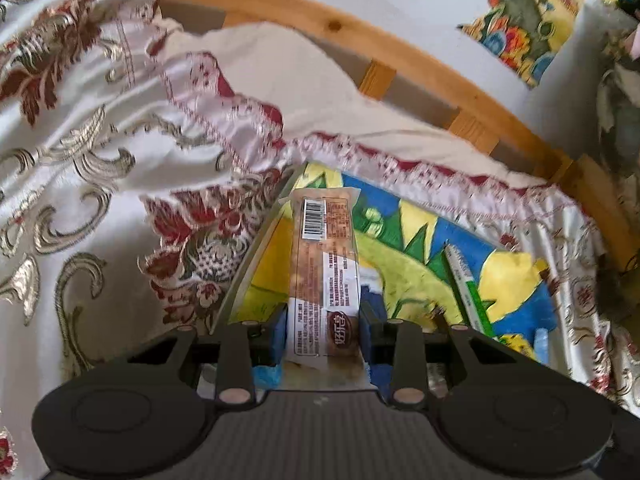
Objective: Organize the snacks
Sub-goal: 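Lower both snacks into the tray and open both grippers, then raise both open tools away from the tray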
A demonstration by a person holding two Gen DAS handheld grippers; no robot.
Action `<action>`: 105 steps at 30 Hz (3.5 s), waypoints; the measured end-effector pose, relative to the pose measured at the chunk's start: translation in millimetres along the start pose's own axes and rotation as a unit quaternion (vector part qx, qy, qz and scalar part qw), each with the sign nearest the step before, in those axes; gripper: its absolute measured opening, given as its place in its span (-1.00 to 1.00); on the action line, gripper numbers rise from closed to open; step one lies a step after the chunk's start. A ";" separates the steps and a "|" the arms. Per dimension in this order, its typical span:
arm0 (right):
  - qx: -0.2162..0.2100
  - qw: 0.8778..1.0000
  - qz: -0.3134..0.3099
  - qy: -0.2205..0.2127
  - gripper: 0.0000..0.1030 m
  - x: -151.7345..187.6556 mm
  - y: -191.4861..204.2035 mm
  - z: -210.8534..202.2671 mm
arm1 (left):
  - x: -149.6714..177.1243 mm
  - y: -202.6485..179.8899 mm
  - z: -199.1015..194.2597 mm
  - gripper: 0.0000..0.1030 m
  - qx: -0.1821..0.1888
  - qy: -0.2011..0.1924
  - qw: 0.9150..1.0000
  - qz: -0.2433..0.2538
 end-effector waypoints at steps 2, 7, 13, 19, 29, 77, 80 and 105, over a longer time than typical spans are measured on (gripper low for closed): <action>0.001 1.000 0.006 0.008 -0.65 4.7 -0.7 3.3 | 3.6 0.4 4.5 -0.26 -0.002 0.004 1.000 0.007; 0.000 1.000 0.010 0.015 -0.65 8.1 -1.7 13.5 | 7.0 -3.3 7.6 -0.25 -0.005 0.005 1.000 0.028; -0.007 1.000 0.016 0.022 -0.64 8.8 -0.5 20.5 | 10.3 -7.9 9.7 -0.24 -0.010 0.007 0.999 0.052; -0.006 1.000 0.018 0.018 -0.58 6.7 -0.3 17.9 | 12.7 -10.9 7.2 -0.16 -0.012 0.008 0.999 0.051; 0.011 0.999 0.045 -0.007 -0.12 -14.8 -17.0 -8.3 | -11.5 -19.4 -30.8 0.39 -0.012 -0.033 0.999 0.039; 0.085 0.994 0.033 -0.068 0.99 -3.4 -35.7 -291.5 | 81.4 -49.5 -277.8 0.99 -0.041 -0.119 0.970 0.206; 0.080 0.995 0.032 -0.056 0.99 3.6 -31.6 -296.2 | 90.1 -46.2 -281.6 0.99 -0.053 -0.110 0.970 0.211; 0.073 0.995 0.063 0.038 0.99 35.1 -28.5 -282.1 | 116.4 -20.5 -266.8 0.99 -0.100 -0.016 0.975 0.197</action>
Point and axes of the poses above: each gripper's, at about its wrist camera, not at the fingertips, and z roughly the way its jaws point, y to its left, x to its underside, the point moved 10 cm from there along z, roughly the way its jaws point, and after that the axes turned 13 degrees about -y, right-handed, at the moved point
